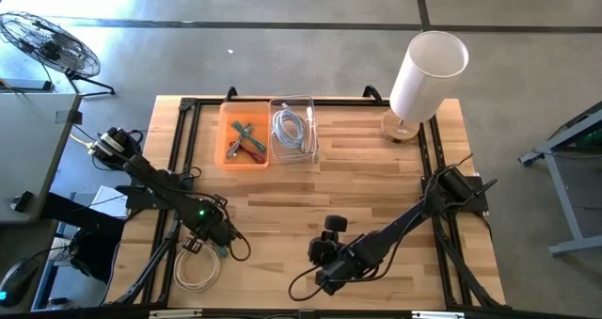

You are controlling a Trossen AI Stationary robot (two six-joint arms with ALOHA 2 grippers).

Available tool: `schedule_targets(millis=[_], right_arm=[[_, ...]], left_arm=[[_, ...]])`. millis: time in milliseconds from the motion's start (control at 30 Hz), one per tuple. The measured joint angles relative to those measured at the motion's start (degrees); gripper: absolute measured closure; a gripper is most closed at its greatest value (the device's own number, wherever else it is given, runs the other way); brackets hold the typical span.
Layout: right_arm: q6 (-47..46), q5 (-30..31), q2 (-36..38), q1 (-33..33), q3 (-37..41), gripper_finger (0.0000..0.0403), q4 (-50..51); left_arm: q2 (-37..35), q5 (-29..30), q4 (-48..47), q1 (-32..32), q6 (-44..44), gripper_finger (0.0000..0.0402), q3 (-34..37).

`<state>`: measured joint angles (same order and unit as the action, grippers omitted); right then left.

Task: Pick & Place USB Port
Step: Put the blue and black charger cable into the orange bin

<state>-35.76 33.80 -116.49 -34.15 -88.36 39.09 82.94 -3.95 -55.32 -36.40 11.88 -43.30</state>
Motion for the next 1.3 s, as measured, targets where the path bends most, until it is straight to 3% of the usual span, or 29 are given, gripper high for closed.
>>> schedule_targets(millis=[233, 333, 433, 567, 733, 933, 1000, 1100, 1200, 1300], right_arm=[[-0.1, 0.0, 0.0, 0.0, 0.0, 0.0273, -0.4], [-0.1, 0.2, 0.0, 0.0, 0.0, 0.0273, -0.5], [-0.1, 0.2, 0.0, 0.0, 0.0, 0.0273, -0.5], [0.0, 0.2, 0.0, 0.0, 0.0, 0.0273, -0.6], [0.1, 0.3, 0.0, 0.0, 0.0, 0.0273, -0.5], [0.3, 0.4, 0.0, 0.0, 0.0, 0.0273, -0.4], [0.3, 0.4, 0.0, 0.0, 0.0, 0.0273, -0.4], [0.2, 0.4, 0.0, 0.0, 0.0, 0.0273, -0.5], [0.1, 0.4, 0.0, 0.0, 0.0, 0.0273, -0.8], [-0.1, 0.4, 0.0, -0.1, 0.0, 0.0273, -0.8]], left_arm=[[-0.3, 1.2, 6.8, 0.0, 0.0, 0.0274, 5.1], [-0.2, 3.5, 6.8, 0.0, 0.1, 0.0308, 5.4], [-0.2, 5.8, 6.6, 0.0, -0.9, 0.0374, 5.0], [0.1, 10.8, 5.3, -0.1, -2.1, 0.0379, 2.9], [0.1, 19.9, -8.1, 0.0, -6.0, 0.0379, -6.6], [0.1, 38.4, -32.3, 1.3, -10.7, 0.0379, -23.0], [-0.4, 42.8, -34.9, 3.3, -13.5, 0.0379, -27.4], [-3.7, 45.6, -31.5, 8.2, -25.1, 0.0379, -31.1], [-5.2, 49.6, -32.7, 16.0, -28.5, 0.0379, -34.0], [-6.7, 49.3, -32.8, 25.2, -31.6, 0.0379, -35.0]])
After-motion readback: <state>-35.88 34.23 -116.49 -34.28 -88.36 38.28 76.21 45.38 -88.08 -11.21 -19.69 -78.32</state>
